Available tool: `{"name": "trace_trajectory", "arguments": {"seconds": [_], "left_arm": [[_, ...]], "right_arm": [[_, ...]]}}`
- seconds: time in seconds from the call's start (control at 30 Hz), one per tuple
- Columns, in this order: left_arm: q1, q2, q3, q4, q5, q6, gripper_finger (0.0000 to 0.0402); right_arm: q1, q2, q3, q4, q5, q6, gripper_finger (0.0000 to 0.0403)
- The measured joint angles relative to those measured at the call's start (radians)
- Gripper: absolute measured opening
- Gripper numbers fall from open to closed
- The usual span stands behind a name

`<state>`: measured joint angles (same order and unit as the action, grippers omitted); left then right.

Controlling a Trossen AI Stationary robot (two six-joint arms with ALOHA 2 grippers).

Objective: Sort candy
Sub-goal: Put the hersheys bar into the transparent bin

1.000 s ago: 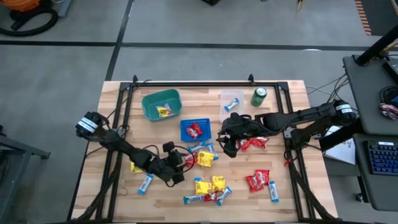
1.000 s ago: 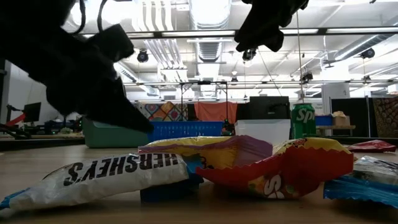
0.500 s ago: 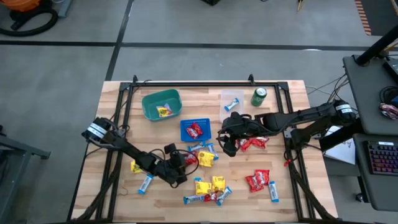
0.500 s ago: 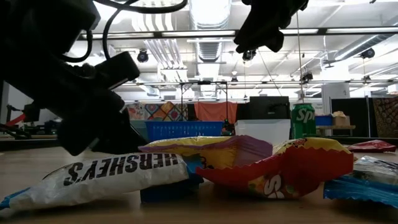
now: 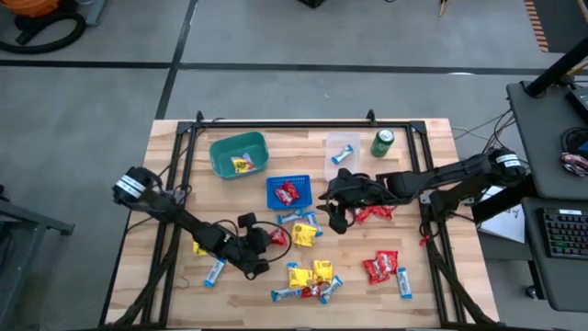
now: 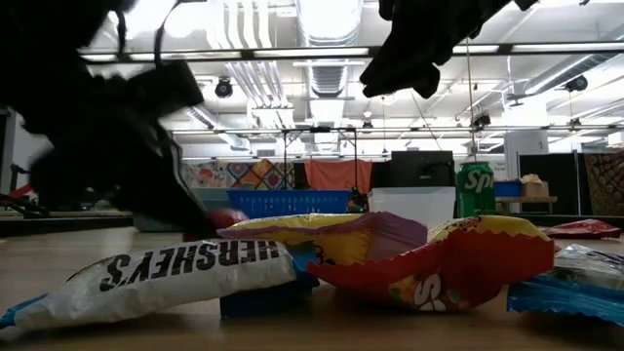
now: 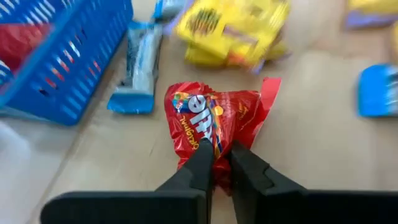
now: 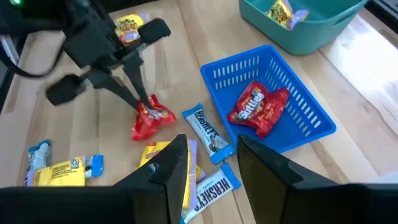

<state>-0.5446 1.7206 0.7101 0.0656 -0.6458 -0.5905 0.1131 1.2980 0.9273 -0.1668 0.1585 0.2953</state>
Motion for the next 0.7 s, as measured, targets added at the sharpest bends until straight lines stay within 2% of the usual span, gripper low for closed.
{"name": "trace_trajectory", "arguments": {"seconds": [0.17,0.33,0.53,0.7], "left_arm": [[-0.026,-0.114,0.0,-0.093,-0.01,0.002,0.0006],[-0.047,-0.229,-0.002,-0.13,-0.019,0.007,0.0003],[-0.051,-0.325,-0.003,-0.09,-0.051,-0.035,0.0002],[-0.049,-0.345,-0.004,0.033,-0.104,-0.008,0.0002]], "right_arm": [[0.0,0.0,-0.035,0.091,-0.003,-0.058,0.0132],[0.004,0.0,-0.101,0.276,-0.028,-0.16,0.0132],[0.017,0.009,-0.162,0.514,-0.175,-0.286,0.0132],[0.043,0.08,-0.16,0.67,-0.192,-0.389,0.0132]]}}
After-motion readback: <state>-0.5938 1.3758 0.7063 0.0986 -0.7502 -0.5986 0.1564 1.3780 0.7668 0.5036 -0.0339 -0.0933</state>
